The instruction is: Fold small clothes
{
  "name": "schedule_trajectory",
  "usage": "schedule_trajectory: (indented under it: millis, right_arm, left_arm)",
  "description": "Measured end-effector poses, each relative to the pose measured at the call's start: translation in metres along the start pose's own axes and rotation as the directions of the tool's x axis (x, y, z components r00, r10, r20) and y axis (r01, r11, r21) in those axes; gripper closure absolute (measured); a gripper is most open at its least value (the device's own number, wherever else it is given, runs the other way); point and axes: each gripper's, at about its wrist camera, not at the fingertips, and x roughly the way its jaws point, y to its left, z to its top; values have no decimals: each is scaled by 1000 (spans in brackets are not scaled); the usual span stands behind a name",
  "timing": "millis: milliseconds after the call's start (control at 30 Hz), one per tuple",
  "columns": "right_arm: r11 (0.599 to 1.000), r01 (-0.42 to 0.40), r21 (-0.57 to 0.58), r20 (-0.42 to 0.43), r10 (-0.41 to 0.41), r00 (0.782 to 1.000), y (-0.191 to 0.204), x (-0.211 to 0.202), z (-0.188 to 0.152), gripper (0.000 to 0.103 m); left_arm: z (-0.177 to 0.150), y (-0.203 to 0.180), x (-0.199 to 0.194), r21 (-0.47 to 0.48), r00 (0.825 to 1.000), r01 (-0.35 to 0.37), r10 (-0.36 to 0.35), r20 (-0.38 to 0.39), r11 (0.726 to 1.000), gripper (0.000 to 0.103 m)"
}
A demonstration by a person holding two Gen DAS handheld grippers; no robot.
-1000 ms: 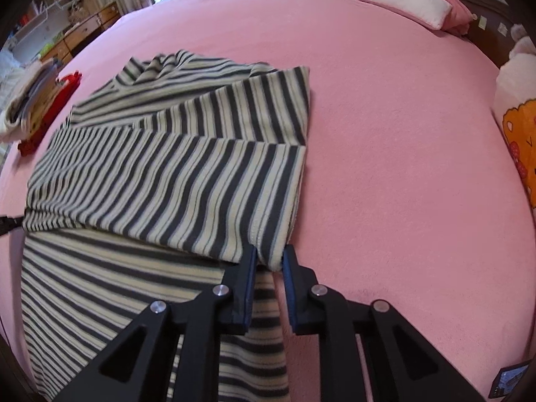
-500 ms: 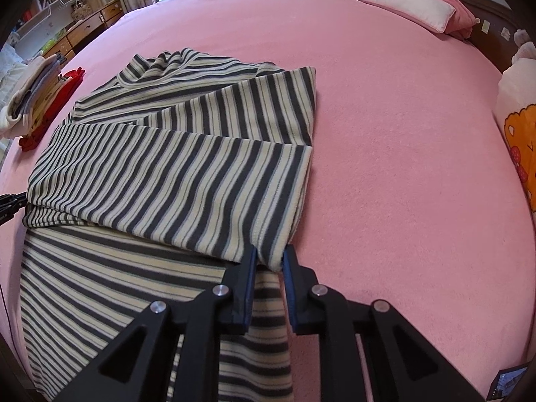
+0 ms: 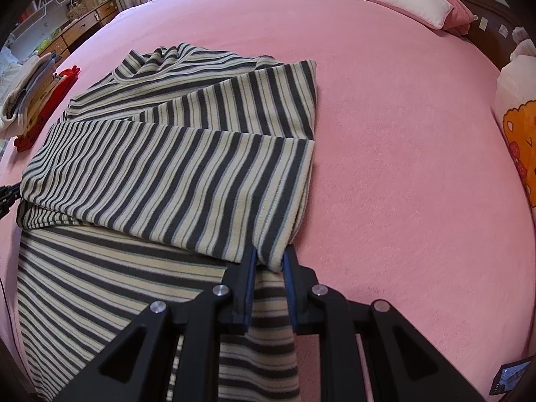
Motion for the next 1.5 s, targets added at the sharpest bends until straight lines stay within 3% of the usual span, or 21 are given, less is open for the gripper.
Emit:
schedule_trajectory:
  millis: [133,367,567,633,700,867,1133,1233,1500]
  right_arm:
    - [1000,0,0,-1,0,1000,-1,0,0,87]
    - [1000,-1,2,2,1,1000,0,-1,0,87]
    - [1000,0,16,0,0,1000,-1,0,0,87]
    - [1000,3,18,-2,-3,1000,-1,0,0,87]
    - [1000,4,17,-3,-4,1000,-1,1,0,87]
    - [1000,1,18,2,-1,1000,-1,-1,0,87]
    - [999,-7,32,5,7,1000,-6,-2,-1,87]
    - [999,-7,38,-4,7,1000,-7,0,-1,87]
    - [999,33,18,-5,-33,999,-7,-11,-1,86]
  left_arm:
    - [2,-6,-2,45,999,-10,9,31,999,88]
    - [-4,-3,-6,88,999,-47,45,21,995,66]
    - [0,-8,-1,135,1000,-22,21,14,991,65]
    - [3,-13,0,152,1000,-13,9,26,988,68]
    - [7,-15,3,159,1000,-1,-3,22,987,96]
    - [-2,-13,0,110,999,-41,39,17,993,99]
    - [-35,12,-3,-117,992,-111,103,-76,987,103]
    - [-49,23,-2,-200,991,-108,88,-106,974,103]
    - [-41,20,-30,-246,994,-78,56,-96,966,101]
